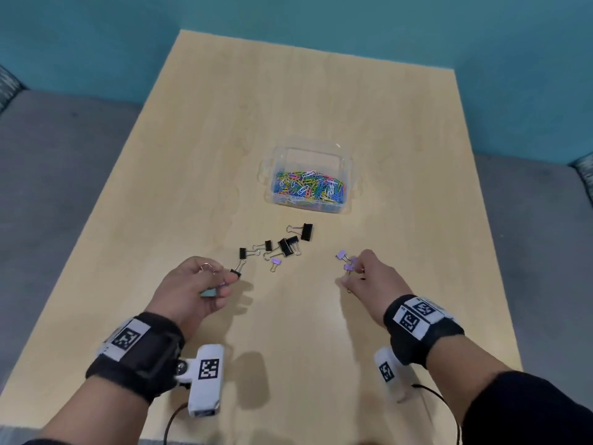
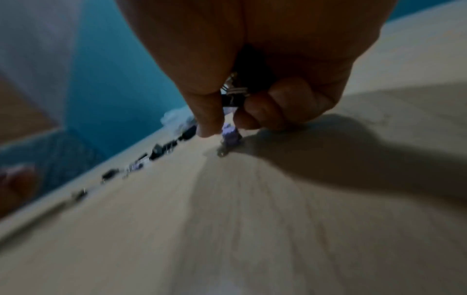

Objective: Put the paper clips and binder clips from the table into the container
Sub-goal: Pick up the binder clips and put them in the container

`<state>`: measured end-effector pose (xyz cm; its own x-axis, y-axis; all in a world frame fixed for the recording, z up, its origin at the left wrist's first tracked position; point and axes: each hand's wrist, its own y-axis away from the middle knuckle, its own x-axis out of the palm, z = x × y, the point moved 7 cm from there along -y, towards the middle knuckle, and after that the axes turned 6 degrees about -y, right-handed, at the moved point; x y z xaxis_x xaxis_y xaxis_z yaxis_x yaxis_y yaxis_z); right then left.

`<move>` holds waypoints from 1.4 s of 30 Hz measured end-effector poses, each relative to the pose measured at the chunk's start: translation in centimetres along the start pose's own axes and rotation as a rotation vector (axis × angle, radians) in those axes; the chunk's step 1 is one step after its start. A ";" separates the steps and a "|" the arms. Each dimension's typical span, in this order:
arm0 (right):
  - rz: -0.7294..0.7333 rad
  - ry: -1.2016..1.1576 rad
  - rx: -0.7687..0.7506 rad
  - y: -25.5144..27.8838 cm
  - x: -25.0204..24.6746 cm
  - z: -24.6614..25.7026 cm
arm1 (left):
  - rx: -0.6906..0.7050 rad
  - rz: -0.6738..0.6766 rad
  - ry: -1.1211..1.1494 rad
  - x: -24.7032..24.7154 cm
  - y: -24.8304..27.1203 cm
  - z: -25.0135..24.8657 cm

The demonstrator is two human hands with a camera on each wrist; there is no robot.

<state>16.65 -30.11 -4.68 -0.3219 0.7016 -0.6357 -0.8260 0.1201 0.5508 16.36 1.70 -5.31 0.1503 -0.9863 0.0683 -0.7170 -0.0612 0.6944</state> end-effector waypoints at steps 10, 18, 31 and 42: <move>0.072 0.308 -0.011 -0.6 0.8 1.5 | 0.223 -0.244 -1.131 1.1 -1.9 -3.0; 0.106 0.357 -0.093 0.2 1.3 0.8 | 0.238 -0.152 -1.463 3.7 -2.8 -2.6; 0.233 -1.365 0.096 -8.5 -9.2 10.4 | 0.164 -0.092 -1.153 2.4 -3.4 -1.7; -0.057 -0.234 -0.037 -19.1 -7.7 16.7 | 0.166 0.070 -0.267 1.6 -1.5 -6.1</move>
<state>42.65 -26.03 -1.28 -0.1614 0.8386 -0.5203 -0.8577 0.1416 0.4943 21.83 1.16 -1.92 -0.0714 -0.9930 -0.0937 -0.8241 0.0059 0.5664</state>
